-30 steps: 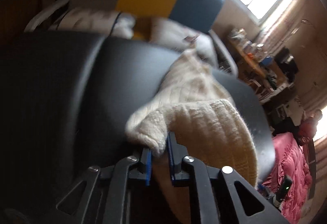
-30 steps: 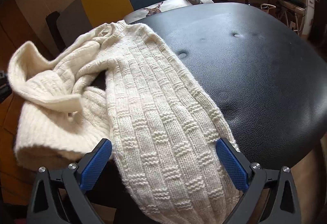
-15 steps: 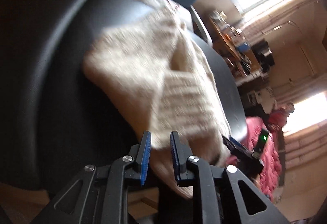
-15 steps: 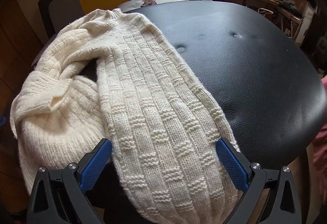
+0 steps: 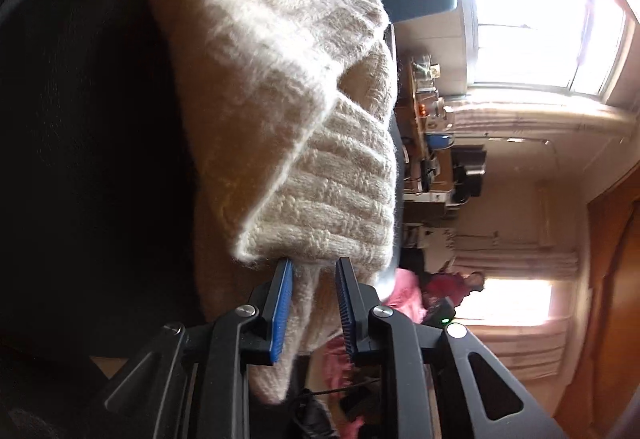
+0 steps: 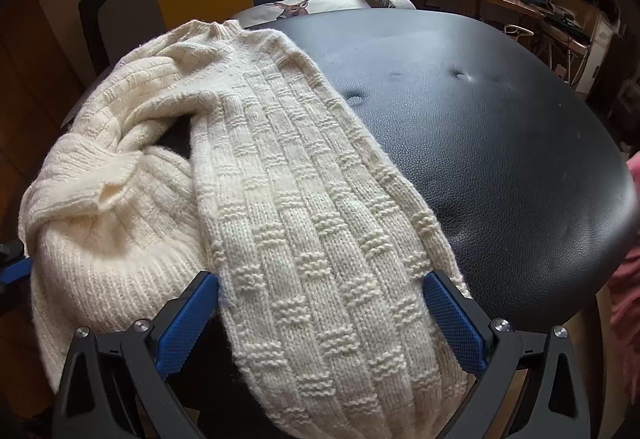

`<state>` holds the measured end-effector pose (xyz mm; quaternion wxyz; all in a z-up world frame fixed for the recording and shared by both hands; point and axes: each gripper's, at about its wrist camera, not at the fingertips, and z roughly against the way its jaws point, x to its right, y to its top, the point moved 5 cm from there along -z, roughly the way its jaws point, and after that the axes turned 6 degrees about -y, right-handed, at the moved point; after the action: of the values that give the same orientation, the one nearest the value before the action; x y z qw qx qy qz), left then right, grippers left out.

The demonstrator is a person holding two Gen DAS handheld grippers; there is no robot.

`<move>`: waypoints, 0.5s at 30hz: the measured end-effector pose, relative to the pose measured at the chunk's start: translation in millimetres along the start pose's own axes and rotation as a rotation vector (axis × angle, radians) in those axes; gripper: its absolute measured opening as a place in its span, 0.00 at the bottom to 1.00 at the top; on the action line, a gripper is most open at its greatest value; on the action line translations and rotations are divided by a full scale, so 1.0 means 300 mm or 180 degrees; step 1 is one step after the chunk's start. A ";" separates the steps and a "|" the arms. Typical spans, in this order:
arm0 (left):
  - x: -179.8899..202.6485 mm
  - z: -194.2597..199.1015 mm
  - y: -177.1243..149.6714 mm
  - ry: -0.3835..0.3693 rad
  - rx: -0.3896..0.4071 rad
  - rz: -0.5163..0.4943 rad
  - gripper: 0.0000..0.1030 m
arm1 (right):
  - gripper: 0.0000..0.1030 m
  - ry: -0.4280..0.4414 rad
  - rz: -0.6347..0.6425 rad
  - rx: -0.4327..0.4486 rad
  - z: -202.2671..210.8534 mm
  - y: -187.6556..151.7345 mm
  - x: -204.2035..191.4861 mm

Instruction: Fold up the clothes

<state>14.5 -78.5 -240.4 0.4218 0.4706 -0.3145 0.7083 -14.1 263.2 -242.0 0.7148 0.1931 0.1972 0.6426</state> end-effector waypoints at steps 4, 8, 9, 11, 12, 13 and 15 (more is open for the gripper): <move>0.018 -0.034 -0.027 -0.0172 0.0021 0.0048 0.22 | 1.00 -0.0005 0.0016 0.0012 -0.001 -0.002 -0.001; 0.015 -0.080 -0.028 -0.0214 0.0033 0.0185 0.25 | 1.00 0.0000 0.0022 0.0020 -0.001 -0.003 0.000; 0.011 -0.093 -0.028 -0.0205 0.0036 0.0220 0.25 | 1.00 -0.0003 0.0024 0.0019 -0.001 -0.003 0.000; -0.002 -0.122 -0.030 -0.0173 -0.0003 0.0306 0.25 | 1.00 -0.0001 0.0023 0.0028 0.000 -0.004 0.001; -0.011 -0.136 -0.036 -0.0151 -0.0043 0.0369 0.25 | 1.00 0.0003 0.0031 0.0030 0.001 -0.005 0.001; -0.019 -0.144 -0.049 -0.0136 -0.0082 0.0451 0.25 | 1.00 0.0008 0.0042 0.0030 0.001 -0.006 0.001; -0.014 -0.143 -0.087 -0.0151 -0.0086 0.0462 0.25 | 1.00 0.0018 0.0064 0.0032 0.003 -0.007 0.001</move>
<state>21.6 -31.9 -258.5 0.3681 0.4576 -0.3673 0.7213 -11.9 263.2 -242.5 0.7068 0.1969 0.2004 0.6492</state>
